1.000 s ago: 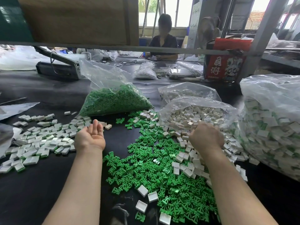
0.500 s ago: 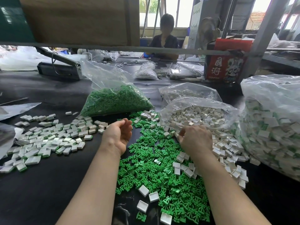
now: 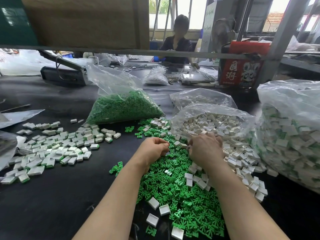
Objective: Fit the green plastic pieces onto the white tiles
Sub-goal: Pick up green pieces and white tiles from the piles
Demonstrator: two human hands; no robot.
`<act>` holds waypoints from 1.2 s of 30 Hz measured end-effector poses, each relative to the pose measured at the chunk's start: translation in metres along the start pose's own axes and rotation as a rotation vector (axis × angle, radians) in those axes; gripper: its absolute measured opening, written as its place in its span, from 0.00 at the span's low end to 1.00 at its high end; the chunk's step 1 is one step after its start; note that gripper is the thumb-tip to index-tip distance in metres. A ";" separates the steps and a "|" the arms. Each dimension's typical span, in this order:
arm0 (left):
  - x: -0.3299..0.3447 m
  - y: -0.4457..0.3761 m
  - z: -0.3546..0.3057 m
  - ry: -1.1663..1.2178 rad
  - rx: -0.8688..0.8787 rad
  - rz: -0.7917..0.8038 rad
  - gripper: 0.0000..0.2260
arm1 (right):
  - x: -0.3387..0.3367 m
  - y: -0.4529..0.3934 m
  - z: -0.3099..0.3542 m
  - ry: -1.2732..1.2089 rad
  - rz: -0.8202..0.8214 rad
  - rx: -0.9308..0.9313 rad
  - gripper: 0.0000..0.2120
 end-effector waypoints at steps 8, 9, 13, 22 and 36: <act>0.003 0.000 -0.003 0.031 0.072 -0.022 0.05 | -0.022 -0.002 0.003 -0.370 -0.197 -0.025 0.07; 0.004 0.000 -0.004 0.063 0.072 -0.018 0.06 | -0.028 -0.002 0.009 -0.499 -0.208 -0.053 0.07; 0.009 0.004 -0.010 0.253 0.056 0.022 0.15 | -0.042 0.001 0.028 -0.686 -0.268 -0.167 0.06; 0.000 0.000 -0.011 0.588 -0.039 0.069 0.05 | -0.039 -0.003 0.021 -0.791 -0.188 -0.098 0.07; -0.003 0.001 -0.017 0.990 -0.162 0.212 0.05 | -0.015 0.014 0.048 -0.330 0.221 -0.307 0.04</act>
Point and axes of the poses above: each hand's wrist, its own y-axis away from the middle knuckle, its own x-axis out of the palm, z = x × y, the point moved 6 cm from there along -y, towards the middle knuckle, and after that the axes turned 12 degrees about -z, right-handed, at the moved point
